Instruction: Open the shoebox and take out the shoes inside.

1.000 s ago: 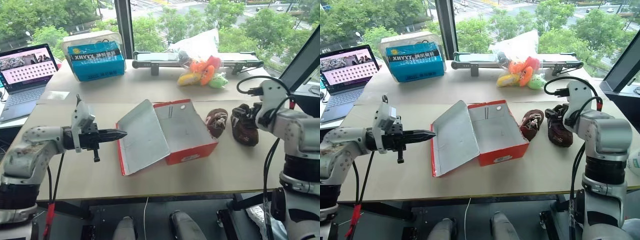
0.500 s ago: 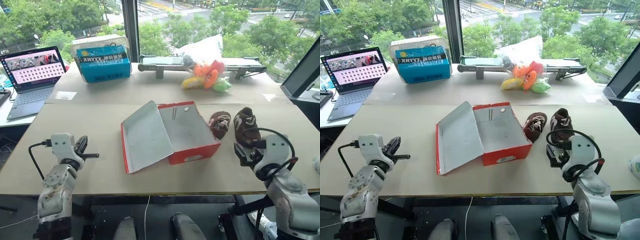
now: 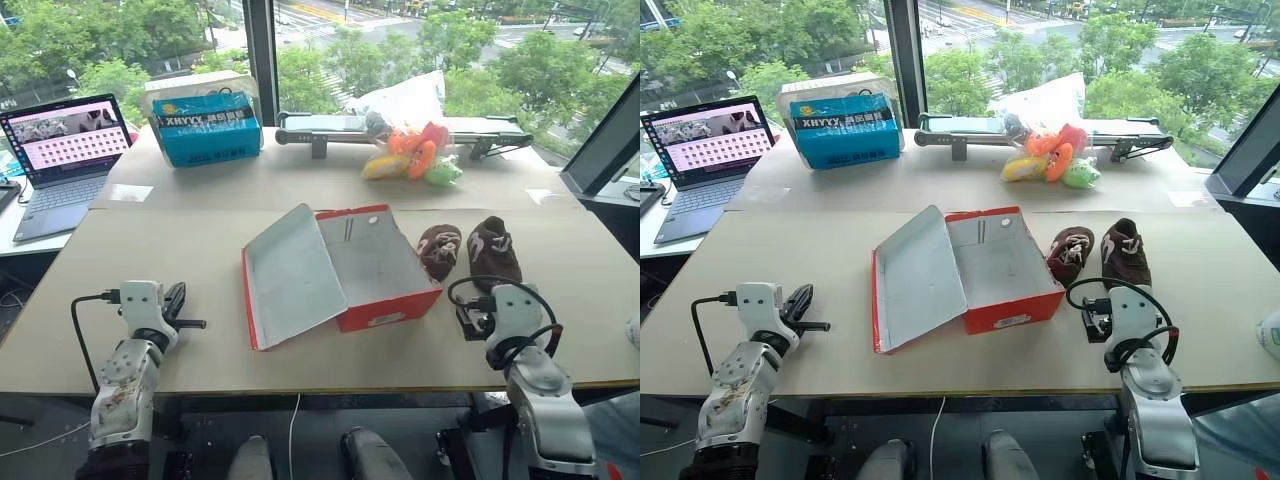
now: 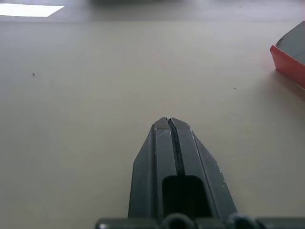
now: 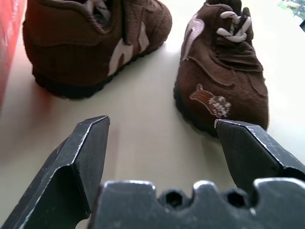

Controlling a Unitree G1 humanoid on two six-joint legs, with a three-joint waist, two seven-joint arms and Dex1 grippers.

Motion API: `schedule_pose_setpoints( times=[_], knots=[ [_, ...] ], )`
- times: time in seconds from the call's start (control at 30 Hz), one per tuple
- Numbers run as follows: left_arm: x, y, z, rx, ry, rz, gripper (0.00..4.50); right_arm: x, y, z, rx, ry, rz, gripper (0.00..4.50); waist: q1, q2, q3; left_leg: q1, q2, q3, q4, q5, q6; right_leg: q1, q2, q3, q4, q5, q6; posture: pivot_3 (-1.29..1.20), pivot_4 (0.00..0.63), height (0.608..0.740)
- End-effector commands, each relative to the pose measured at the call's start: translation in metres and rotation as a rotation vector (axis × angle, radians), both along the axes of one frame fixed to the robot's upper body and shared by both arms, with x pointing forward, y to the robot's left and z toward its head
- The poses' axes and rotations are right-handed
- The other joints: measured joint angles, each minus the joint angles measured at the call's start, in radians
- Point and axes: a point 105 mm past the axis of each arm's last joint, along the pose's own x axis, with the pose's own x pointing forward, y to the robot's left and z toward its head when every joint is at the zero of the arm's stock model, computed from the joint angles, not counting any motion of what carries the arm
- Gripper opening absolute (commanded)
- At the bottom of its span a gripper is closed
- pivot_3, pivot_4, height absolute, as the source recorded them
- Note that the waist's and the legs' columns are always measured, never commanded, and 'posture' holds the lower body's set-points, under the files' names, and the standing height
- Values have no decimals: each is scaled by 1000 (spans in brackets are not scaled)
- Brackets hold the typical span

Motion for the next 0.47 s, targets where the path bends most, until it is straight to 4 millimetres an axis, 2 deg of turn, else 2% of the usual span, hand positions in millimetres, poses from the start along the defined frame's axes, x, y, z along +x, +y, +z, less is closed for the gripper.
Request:
schedule_pose_setpoints(
  times=[0.03,0.47],
  knots=[
    [1,-7,-8,-14,1,-4,0,-1,-3,13,-9,-65,-28,4198,0,1,0,0,0,0,0,0,0,0,0,0,0,0,0,0,150,736],
    [1,-9,-13,-40,-23,18,0,-4,-4,9,-15,-60,-45,4198,0,6,-3,3,-1,0,0,0,0,2,-2,0,-1,0,0,0,150,736]
  ],
)
